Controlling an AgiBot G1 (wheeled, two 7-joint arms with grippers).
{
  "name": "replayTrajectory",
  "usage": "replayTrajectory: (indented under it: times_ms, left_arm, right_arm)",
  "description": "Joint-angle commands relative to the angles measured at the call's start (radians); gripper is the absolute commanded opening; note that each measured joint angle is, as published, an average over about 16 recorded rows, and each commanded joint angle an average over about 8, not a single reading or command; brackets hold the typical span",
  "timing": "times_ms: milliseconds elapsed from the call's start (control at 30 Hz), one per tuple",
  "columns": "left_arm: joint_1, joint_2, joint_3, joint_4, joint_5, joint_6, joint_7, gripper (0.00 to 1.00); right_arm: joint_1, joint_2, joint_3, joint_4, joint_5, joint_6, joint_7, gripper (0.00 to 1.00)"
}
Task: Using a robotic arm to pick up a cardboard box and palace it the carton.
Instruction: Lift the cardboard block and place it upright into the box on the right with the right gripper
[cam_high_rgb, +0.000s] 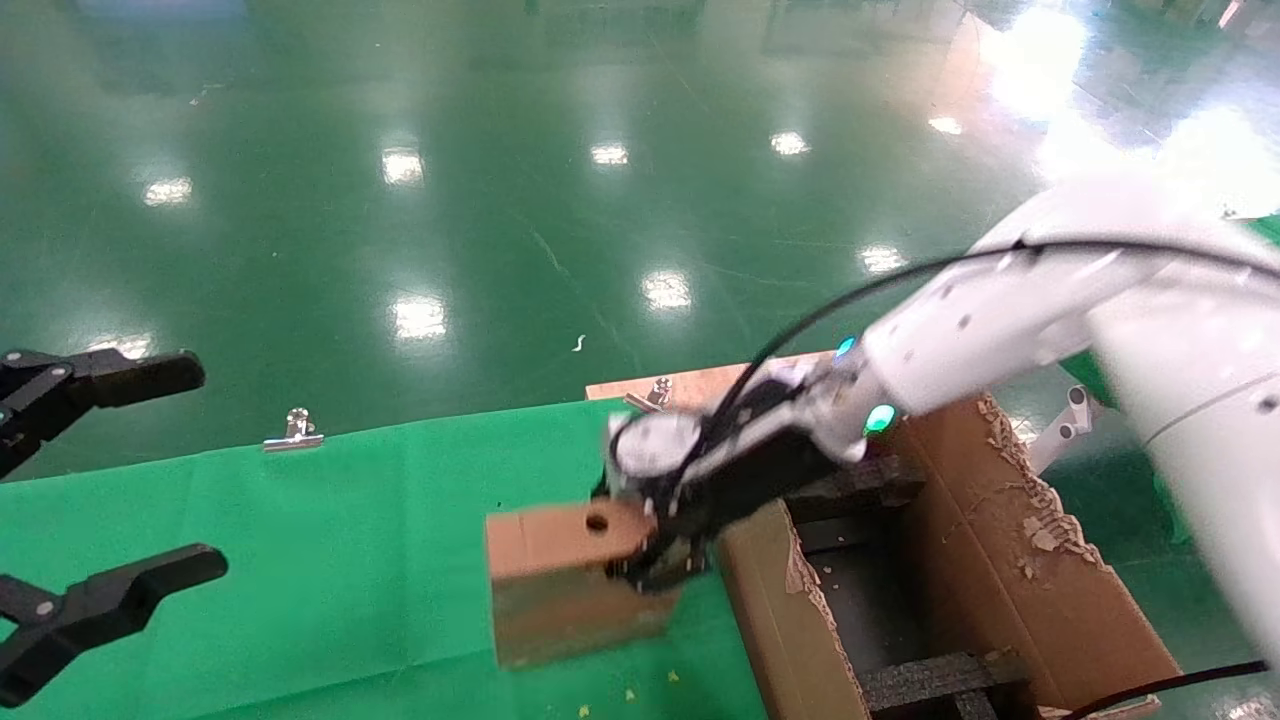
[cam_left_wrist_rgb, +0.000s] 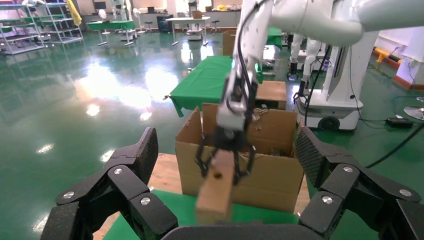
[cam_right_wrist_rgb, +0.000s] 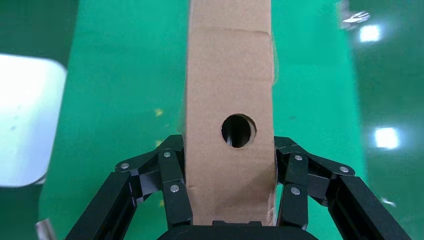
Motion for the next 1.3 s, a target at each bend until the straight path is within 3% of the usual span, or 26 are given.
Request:
replayTrajectory:
  times_ms: [33,333,533,967,1300]
  left_arm:
    - [0.0,0.0,0.0,0.0,0.0,0.0,0.0,1.0]
    - [0.0,0.0,0.0,0.0,0.0,0.0,0.0,1.0]
    - [0.0,0.0,0.0,0.0,0.0,0.0,0.0,1.0]
    - [0.0,0.0,0.0,0.0,0.0,0.0,0.0,1.0]
    - [0.0,0.0,0.0,0.0,0.0,0.0,0.0,1.0]
  right_arm:
    - [0.03,0.008,0.008,-0.02,0.019,-0.007,0.004,0.0]
    - [0.236,0.084,-0.052,-0.101,0.118,-0.019,-0.004,0.0]
    - [0.318,0.138,-0.121,-0.149,0.17,-0.018,-0.017,0.0]
    - [0.409,0.344,-0.254,-0.216,0.168,-0.009,-0.017,0.0]
    - [0.382,0.521,-0.317,-0.193,0.154,0.007,0.027,0.0]
